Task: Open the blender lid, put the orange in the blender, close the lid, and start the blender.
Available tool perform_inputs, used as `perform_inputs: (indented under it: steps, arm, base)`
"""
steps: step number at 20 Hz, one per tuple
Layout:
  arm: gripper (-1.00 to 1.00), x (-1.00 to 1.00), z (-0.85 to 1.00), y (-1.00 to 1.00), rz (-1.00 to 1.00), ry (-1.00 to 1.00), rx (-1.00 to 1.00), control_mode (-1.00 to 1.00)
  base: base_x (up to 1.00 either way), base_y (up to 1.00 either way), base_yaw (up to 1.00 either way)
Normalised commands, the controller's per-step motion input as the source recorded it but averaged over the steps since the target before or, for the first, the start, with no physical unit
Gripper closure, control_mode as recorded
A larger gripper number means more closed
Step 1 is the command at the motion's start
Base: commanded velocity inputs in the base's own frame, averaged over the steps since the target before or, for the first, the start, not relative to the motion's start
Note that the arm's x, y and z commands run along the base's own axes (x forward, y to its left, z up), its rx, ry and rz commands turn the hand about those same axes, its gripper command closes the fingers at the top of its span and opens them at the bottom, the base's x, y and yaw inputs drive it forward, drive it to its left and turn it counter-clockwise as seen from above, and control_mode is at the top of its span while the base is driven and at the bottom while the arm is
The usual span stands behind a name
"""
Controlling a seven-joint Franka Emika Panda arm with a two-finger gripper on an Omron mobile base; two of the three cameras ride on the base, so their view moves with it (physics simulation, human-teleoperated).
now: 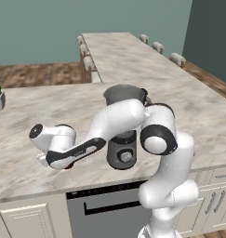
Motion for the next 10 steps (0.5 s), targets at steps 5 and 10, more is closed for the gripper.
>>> perform_inputs:
  steps: [5, 10]
  arm:
    - [1.00, -0.29, 0.96, -0.34, -0.04, -0.27, 0.00, -1.00]
    - [1.00, -0.01, 0.99, -0.45, -0.07, -0.18, 0.00, -1.00]
  base:
    - [0.00, 0.00, 0.00]
    - [0.00, 0.00, 0.00]
